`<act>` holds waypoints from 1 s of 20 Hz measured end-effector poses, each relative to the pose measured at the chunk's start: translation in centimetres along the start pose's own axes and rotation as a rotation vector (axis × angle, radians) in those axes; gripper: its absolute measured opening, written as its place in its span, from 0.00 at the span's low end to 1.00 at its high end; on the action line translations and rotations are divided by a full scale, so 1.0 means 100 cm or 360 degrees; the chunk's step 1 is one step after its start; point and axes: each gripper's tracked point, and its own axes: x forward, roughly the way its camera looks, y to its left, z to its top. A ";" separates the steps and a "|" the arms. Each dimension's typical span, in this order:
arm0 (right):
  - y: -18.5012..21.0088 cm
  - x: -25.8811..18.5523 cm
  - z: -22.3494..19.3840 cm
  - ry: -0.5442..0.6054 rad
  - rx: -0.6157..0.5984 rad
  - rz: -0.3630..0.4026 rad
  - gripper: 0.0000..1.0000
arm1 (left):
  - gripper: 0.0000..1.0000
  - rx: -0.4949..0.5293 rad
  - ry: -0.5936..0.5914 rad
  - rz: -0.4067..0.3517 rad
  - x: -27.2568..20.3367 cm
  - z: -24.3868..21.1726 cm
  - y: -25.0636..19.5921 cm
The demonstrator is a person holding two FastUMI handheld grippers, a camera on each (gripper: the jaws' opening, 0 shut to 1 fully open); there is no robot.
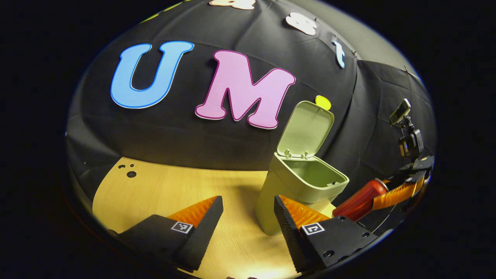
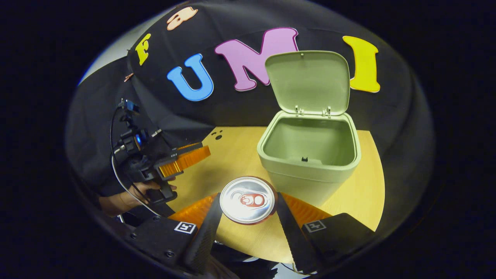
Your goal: Press the lid of the desktop garbage bin to open it, pick up the crumpled paper on the desktop and throw it into the bin, then pick up the pop can on the desktop and drop it into the bin, and finally close the garbage bin lid.
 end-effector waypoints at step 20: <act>-0.075 0.051 0.112 -0.0248 0.0049 -0.0126 0.84 | 0.87 0.0002 -0.0019 0.0070 -0.017 0.002 0.016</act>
